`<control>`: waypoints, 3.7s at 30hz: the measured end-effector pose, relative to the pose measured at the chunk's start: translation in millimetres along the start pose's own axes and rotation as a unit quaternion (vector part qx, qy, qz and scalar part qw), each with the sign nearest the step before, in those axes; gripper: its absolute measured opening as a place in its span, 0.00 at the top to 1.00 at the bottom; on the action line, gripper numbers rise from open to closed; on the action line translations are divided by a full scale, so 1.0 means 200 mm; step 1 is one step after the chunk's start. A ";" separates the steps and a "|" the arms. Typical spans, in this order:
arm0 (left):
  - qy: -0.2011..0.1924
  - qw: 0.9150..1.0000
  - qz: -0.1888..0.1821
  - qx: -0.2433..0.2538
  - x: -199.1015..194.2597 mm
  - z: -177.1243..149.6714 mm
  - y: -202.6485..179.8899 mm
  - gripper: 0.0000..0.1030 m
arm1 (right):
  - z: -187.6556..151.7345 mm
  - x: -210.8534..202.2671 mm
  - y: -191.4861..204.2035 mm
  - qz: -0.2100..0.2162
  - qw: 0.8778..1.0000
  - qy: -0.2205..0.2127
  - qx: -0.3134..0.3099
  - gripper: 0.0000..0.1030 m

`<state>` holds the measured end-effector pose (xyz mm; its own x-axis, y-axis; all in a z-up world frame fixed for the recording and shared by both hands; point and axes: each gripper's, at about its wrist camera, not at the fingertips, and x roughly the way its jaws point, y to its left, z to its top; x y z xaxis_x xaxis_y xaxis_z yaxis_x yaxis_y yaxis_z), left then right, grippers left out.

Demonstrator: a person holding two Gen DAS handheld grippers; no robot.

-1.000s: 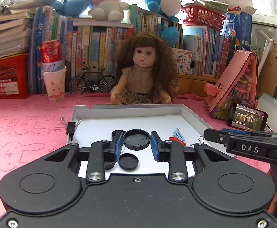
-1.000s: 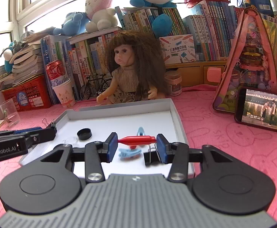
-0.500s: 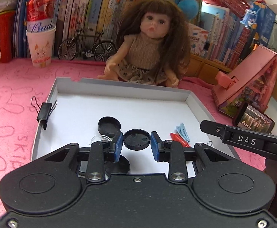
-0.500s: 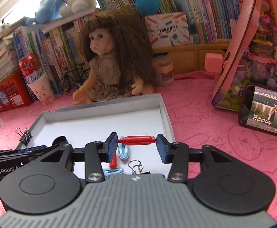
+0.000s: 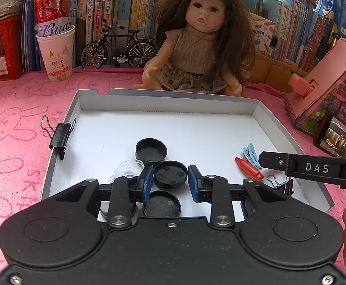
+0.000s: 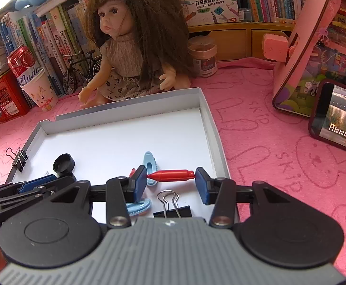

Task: Organize rigid objects
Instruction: 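Open the left tool beside the other lids while the right tool releases the crayon, then move both tools back toward the two brown nuts beside the tray, then grasp one brown nut with the left tool while the right tool grasps the other nut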

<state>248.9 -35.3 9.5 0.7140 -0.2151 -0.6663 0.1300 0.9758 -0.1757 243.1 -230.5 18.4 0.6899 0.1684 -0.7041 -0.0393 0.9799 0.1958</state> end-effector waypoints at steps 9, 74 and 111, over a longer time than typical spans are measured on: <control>-0.013 1.000 -0.004 -0.002 -0.06 0.00 0.00 0.49 | 0.00 -0.04 0.00 0.018 1.000 -0.019 0.008 0.34; -0.038 0.988 -0.096 0.111 -0.71 -0.54 -0.07 0.56 | -0.63 -0.72 0.07 0.071 0.974 -0.143 -0.163 0.14; -0.010 0.984 -0.153 0.092 -0.70 -0.63 -0.06 0.71 | -0.92 -0.67 0.20 0.143 0.955 -0.108 -0.238 0.11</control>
<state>60.4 -22.4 13.0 0.6348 -0.5012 -0.5881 0.4620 0.8563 -0.2311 16.2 -194.4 -6.0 0.7334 0.4598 -0.5007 -0.5359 0.8442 -0.0098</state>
